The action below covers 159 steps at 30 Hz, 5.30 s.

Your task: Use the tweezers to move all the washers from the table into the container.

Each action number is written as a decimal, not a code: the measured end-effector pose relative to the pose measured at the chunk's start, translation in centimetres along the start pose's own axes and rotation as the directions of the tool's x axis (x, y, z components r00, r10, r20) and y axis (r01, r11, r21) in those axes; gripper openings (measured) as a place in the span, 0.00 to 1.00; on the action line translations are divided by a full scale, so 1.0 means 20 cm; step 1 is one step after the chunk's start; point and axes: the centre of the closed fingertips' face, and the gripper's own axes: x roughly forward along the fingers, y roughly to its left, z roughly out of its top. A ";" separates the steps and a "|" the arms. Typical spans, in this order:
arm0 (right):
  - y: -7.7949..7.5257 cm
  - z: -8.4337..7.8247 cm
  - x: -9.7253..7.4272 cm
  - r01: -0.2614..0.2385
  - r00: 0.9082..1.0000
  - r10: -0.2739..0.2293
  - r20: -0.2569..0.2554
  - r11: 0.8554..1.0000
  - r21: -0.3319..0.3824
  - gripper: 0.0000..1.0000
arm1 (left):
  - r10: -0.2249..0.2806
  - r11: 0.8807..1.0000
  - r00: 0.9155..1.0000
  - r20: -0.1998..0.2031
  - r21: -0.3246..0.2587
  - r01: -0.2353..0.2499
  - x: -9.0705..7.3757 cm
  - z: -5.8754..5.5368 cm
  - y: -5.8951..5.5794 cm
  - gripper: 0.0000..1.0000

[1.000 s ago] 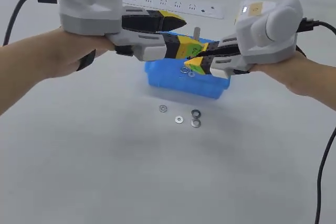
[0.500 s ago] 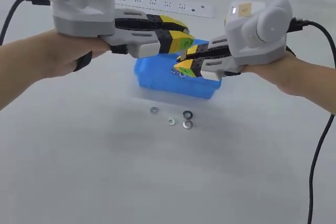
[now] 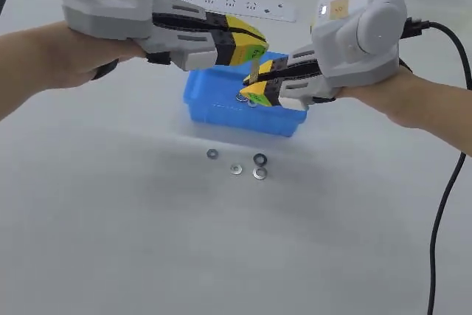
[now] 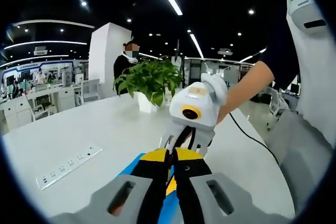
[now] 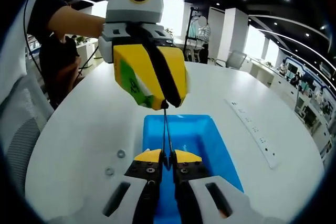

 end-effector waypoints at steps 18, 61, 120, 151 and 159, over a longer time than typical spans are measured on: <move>-0.01 0.00 0.00 0.004 1.000 -0.004 0.010 1.000 0.012 0.08 | -0.038 0.994 0.996 -0.085 0.097 0.046 0.02 -0.04 0.01 0.06; 0.18 -0.01 -0.40 0.198 0.970 -0.212 0.122 0.973 0.120 0.67 | 0.049 0.989 0.997 -0.054 0.144 -0.041 -0.14 0.05 -0.11 0.04; 0.79 -0.31 -0.44 0.107 0.988 -0.138 0.071 0.938 0.330 1.00 | 0.034 0.993 0.997 -0.072 0.119 -0.025 -0.14 -0.20 -0.45 0.04; 0.56 -0.10 -0.19 0.022 0.993 -0.053 0.109 0.963 0.268 0.78 | -0.055 0.992 0.985 -0.161 0.101 0.072 -0.12 -0.26 -0.44 0.04; 0.51 -0.07 -0.05 -0.063 0.997 0.051 0.061 0.975 0.213 0.56 | -0.089 0.988 0.970 -0.224 0.104 0.115 -0.11 -0.27 -0.43 0.04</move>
